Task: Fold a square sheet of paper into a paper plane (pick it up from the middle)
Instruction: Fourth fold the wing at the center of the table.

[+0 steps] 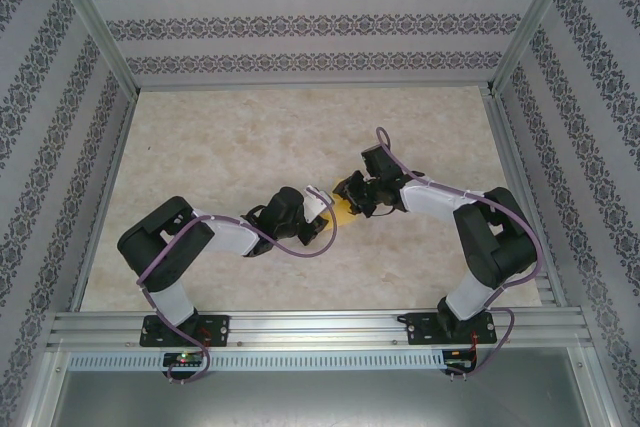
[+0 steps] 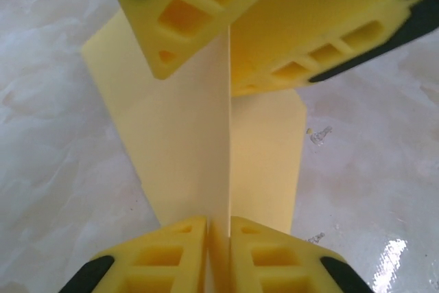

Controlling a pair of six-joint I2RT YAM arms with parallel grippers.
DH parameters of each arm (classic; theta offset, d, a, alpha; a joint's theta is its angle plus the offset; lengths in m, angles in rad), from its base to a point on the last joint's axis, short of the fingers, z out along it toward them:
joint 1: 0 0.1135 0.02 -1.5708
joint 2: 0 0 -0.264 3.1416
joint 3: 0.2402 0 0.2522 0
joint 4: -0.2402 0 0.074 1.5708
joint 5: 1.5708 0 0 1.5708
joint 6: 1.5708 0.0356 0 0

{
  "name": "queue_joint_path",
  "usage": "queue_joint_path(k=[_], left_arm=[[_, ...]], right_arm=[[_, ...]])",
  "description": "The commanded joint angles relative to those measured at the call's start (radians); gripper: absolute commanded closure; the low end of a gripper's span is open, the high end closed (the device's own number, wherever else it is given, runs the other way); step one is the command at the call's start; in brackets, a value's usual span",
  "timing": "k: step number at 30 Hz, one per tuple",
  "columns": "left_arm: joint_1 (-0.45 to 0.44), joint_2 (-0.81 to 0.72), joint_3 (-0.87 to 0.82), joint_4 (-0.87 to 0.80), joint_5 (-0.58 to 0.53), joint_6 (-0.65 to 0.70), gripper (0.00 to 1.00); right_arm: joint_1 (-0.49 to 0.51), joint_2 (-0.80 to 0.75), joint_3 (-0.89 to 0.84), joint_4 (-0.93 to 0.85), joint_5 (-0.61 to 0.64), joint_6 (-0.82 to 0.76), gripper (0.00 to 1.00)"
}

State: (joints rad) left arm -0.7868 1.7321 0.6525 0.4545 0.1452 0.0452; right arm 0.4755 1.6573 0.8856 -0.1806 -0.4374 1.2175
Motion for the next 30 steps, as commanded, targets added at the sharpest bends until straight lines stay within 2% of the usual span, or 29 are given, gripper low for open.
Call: queue_joint_path(k=[1, 5, 11, 15, 23, 30], left_arm=[[-0.011, 0.003, -0.003, 0.023, 0.017, -0.007, 0.87], [-0.011, -0.002, -0.001, -0.002, 0.033, -0.104, 0.89], [-0.013, 0.005, -0.011, 0.004, 0.079, -0.256, 0.9], [-0.012, 0.027, 0.002, -0.005, 0.095, -0.289, 0.91], [-0.012, 0.039, 0.009, -0.021, 0.087, -0.329, 0.91], [-0.012, 0.027, 0.034, -0.065, 0.113, -0.346, 0.85]], right_arm=[[-0.029, -0.008, 0.028, -0.028, -0.034, -0.116, 0.6], [-0.06, -0.039, 0.013, -0.034, -0.071, -0.278, 0.51], [-0.081, -0.101, -0.081, 0.048, -0.128, -0.41, 0.49], [-0.082, -0.113, -0.127, 0.097, -0.155, -0.441, 0.48], [-0.078, -0.095, -0.155, 0.127, -0.15, -0.465, 0.55], [-0.073, -0.076, -0.134, 0.123, -0.143, -0.464, 0.55]])
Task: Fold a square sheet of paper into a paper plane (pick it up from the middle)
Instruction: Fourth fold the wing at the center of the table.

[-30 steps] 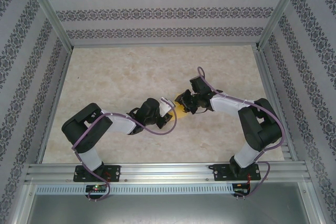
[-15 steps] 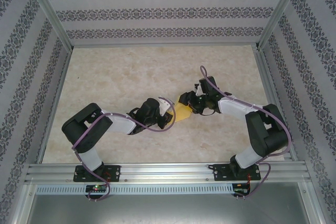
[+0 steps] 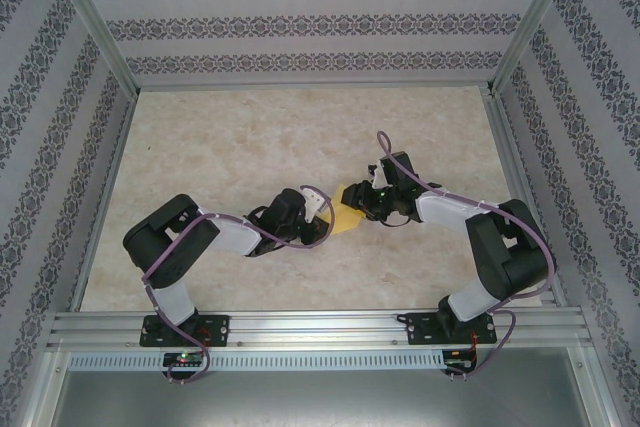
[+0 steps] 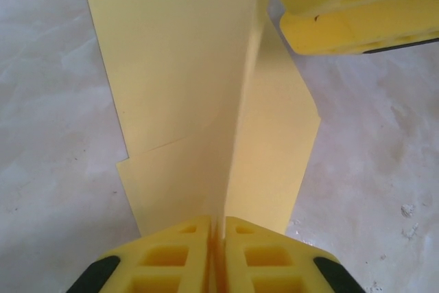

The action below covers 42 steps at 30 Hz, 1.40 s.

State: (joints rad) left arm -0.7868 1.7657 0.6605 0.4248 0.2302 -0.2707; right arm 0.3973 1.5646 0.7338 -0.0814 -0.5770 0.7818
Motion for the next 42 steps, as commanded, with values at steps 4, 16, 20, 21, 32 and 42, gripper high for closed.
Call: queue_joint_path(k=[4, 16, 20, 21, 32, 42], left_arm=[[-0.012, -0.008, 0.043, -0.062, 0.033, -0.056, 0.79], [-0.012, 0.02, 0.088, -0.105, 0.007, -0.072, 0.83], [-0.013, 0.026, 0.085, -0.099, 0.008, -0.115, 0.86], [-0.012, 0.026, 0.081, -0.096, 0.009, -0.132, 0.86], [-0.011, 0.01, 0.057, -0.066, -0.002, -0.297, 0.89], [-0.006, 0.023, 0.068, -0.071, 0.02, -0.347, 0.89]], right_arm=[[0.006, 0.044, 0.04, 0.014, 0.001, -0.036, 0.56], [0.012, 0.056, 0.064, -0.002, -0.024, -0.042, 0.57], [0.006, 0.026, 0.054, -0.005, -0.013, -0.061, 0.54], [0.005, 0.017, 0.048, -0.003, -0.009, -0.071, 0.53], [0.025, 0.015, 0.019, -0.032, 0.045, -0.118, 0.51], [0.036, 0.079, 0.069, -0.064, 0.074, -0.132, 0.54]])
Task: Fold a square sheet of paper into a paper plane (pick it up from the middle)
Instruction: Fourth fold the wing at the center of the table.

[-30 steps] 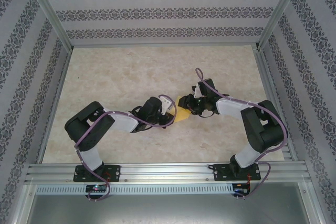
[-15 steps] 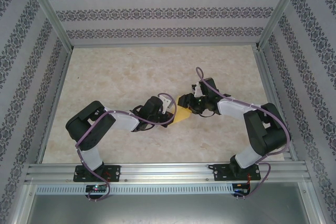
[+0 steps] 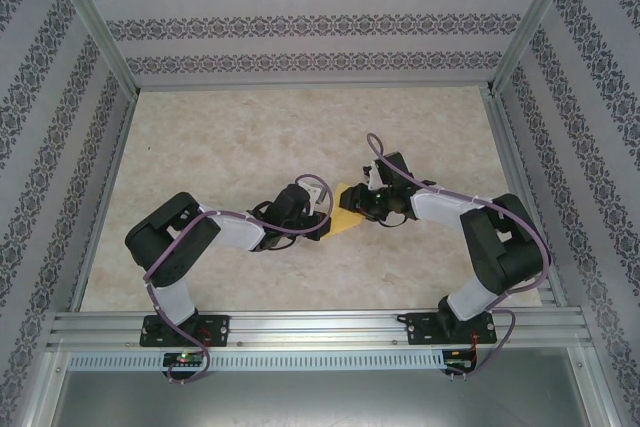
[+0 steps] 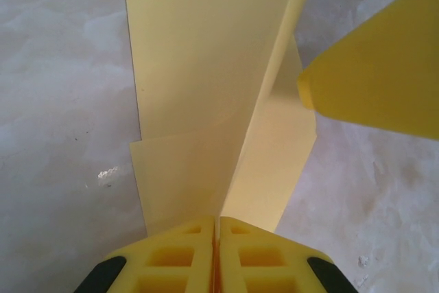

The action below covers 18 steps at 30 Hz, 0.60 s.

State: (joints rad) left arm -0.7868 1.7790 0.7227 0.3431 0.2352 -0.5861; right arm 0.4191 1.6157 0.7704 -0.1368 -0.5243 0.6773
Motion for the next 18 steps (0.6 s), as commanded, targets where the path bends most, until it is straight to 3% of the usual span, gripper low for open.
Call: queue_joint_path(k=[1, 13, 18], left_arm=[[-0.006, 0.01, 0.007, 0.01, 0.015, -0.032, 0.89], [-0.007, 0.01, 0.024, -0.034, 0.033, -0.009, 0.85], [-0.007, -0.033, 0.027, -0.096, -0.002, -0.011, 0.74]], right_arm=[[0.015, 0.035, 0.04, -0.008, 0.021, -0.031, 0.54], [0.021, 0.115, 0.101, -0.034, 0.03, -0.051, 0.56], [0.02, 0.14, 0.101, -0.051, 0.064, -0.049, 0.57]])
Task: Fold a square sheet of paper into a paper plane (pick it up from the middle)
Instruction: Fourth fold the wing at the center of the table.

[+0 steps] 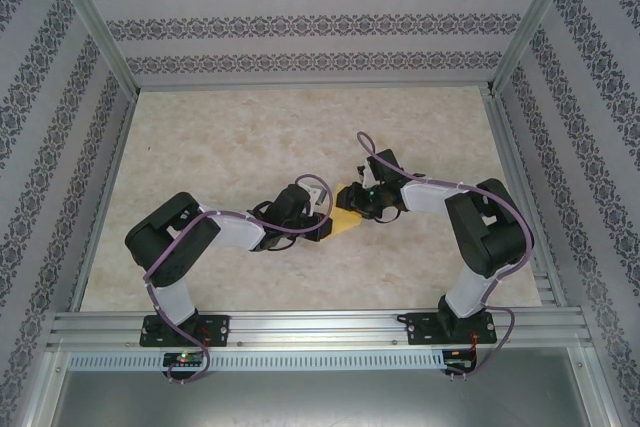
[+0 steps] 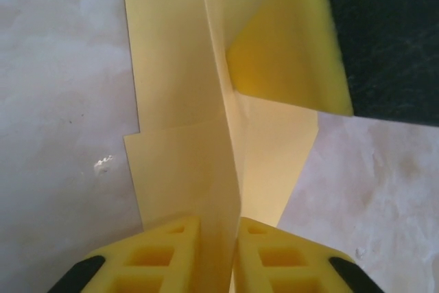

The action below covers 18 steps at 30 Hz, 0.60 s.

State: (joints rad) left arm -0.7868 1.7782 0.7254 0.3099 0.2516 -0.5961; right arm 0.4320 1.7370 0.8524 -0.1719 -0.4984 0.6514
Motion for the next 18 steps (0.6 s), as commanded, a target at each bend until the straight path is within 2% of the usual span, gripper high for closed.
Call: queue_joint_path(k=[1, 5, 9, 18], left_arm=[[-0.007, -0.045, 0.022, -0.074, -0.03, -0.008, 0.71], [-0.001, -0.13, -0.003, -0.122, -0.077, -0.029, 0.59], [0.001, -0.187, -0.004, -0.156, -0.106, -0.055, 0.57], [0.003, -0.134, 0.026, -0.083, -0.033, -0.169, 0.75]], right_arm=[[0.008, 0.023, 0.019, -0.018, 0.042, -0.023, 0.57], [0.008, 0.041, 0.03, -0.041, 0.065, -0.023, 0.55], [0.01, 0.051, 0.04, -0.071, 0.085, -0.034, 0.54], [0.022, 0.09, 0.059, -0.155, 0.132, -0.066, 0.5]])
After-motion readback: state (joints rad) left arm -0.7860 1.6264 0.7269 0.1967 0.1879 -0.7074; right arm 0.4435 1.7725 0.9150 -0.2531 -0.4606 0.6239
